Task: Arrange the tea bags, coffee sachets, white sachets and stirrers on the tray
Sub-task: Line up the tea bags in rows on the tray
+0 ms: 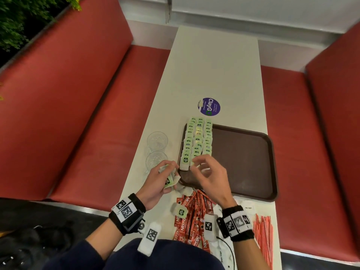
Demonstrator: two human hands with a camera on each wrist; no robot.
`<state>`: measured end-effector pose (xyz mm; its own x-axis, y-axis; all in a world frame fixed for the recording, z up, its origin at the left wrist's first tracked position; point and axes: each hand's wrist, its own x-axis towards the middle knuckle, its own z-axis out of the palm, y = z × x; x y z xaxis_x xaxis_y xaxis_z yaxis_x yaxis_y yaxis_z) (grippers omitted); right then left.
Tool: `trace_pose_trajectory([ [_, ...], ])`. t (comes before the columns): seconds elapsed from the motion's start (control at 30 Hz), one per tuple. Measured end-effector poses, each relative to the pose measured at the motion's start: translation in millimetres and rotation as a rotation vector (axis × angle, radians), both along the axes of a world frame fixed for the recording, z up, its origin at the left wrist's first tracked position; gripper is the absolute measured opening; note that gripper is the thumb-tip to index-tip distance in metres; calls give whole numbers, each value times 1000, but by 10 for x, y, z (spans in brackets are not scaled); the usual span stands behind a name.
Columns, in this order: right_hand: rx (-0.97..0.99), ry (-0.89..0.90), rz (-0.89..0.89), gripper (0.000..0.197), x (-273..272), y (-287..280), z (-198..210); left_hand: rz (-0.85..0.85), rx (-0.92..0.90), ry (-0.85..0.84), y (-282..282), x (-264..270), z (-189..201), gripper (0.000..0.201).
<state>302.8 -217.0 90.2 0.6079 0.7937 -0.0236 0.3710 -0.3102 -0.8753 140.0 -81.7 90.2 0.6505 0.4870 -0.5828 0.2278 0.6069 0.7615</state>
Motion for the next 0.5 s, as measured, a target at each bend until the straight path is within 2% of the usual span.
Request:
trace_pose_trajectory([
  [0.07, 32, 57, 132, 13, -219, 18, 254, 31, 6, -32, -10, 19, 4, 30],
  [0.13, -8, 121, 119, 24, -394, 33, 370, 75, 11, -74, -23, 37, 6, 30],
  [0.23, -191, 120, 62, 46, -543, 83, 352, 192, -29, -150, -57, 80, 11, 31],
  [0.3, -209, 152, 52, 39, -576, 115, 295, 260, -53, -164, -67, 116, 22, 34],
  [0.4, -150, 170, 37, 18, -560, 140, 243, 322, -79, -179, -62, 144, 16, 30],
  [0.5, -123, 124, 57, 16, -566, 137, 258, 372, -141, -190, -47, 138, 39, 27],
])
